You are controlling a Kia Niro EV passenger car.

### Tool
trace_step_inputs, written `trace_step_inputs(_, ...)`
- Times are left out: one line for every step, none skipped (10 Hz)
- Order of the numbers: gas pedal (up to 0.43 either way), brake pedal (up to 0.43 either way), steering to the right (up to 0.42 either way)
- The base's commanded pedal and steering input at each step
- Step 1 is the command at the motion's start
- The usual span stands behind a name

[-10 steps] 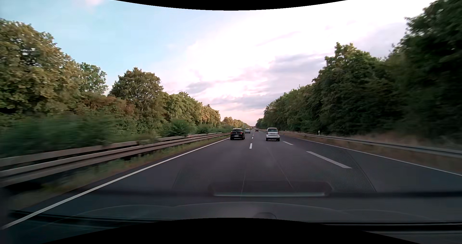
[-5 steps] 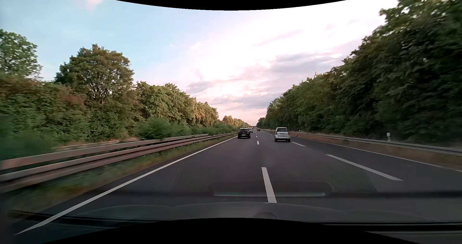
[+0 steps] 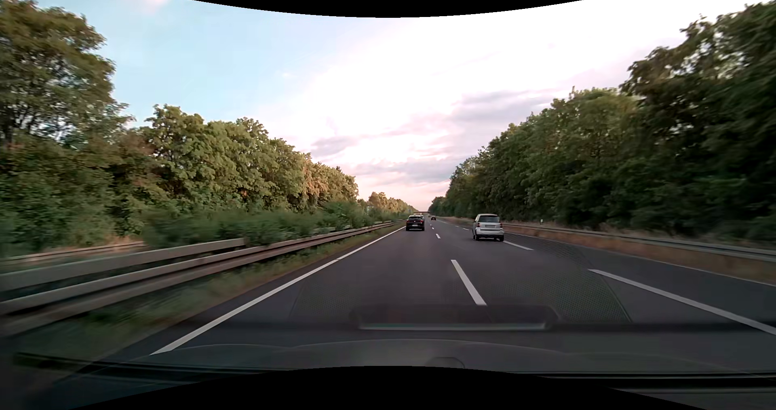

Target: Follow the waypoints while adhering to traffic rules and regulations

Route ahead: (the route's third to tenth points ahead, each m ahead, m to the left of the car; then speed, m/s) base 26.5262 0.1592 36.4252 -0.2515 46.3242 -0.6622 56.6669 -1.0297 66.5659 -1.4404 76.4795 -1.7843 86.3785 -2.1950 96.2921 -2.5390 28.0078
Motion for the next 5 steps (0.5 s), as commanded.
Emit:
trace_step_inputs(0.287,0.000,0.002)
trace_step_inputs(0.287,0.000,0.002)
trace_step_inputs(0.280,0.000,0.003)
trace_step_inputs(0.280,0.000,0.003)
trace_step_inputs(0.280,0.000,0.003)
